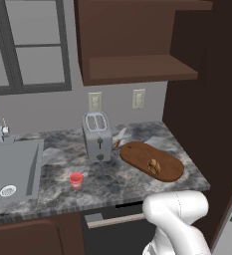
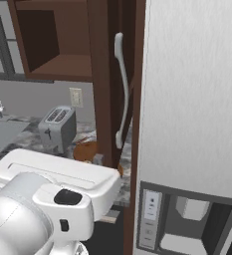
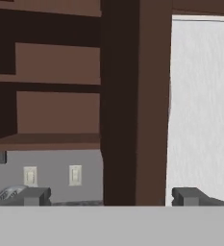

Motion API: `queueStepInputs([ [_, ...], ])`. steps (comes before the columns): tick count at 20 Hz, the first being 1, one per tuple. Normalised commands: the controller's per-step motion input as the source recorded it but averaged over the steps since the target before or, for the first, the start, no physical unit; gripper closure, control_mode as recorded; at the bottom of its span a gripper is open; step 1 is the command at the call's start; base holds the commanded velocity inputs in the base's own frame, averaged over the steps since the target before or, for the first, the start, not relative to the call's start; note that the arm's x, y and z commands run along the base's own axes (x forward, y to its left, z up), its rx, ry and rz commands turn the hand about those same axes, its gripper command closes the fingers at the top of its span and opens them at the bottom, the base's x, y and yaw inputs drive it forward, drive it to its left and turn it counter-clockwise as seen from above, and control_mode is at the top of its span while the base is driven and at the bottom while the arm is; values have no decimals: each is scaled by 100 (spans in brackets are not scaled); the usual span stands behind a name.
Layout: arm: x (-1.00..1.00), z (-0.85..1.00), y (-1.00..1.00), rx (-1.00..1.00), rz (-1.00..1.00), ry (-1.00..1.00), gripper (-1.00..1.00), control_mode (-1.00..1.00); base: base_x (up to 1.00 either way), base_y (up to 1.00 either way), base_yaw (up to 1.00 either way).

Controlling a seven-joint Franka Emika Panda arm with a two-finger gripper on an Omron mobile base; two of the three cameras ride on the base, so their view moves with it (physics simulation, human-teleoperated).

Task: Pick the bread, place it on the cutting board, pick the jam, place it on the counter, and close the cabinet.

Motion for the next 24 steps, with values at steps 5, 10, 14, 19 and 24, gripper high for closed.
queueStepInputs([
  [5,0,0,-25,0,0,0,-100,-100,0,0,0],
  [10,0,0,-12,0,0,0,-100,-100,0,0,0],
  [14,0,0,-6,0,1,0,-100,-100,0,0,0],
  [19,0,0,-3,0,8,0,-100,-100,0,0,0],
  [24,0,0,0,0,16,0,-100,-100,0,0,0],
])
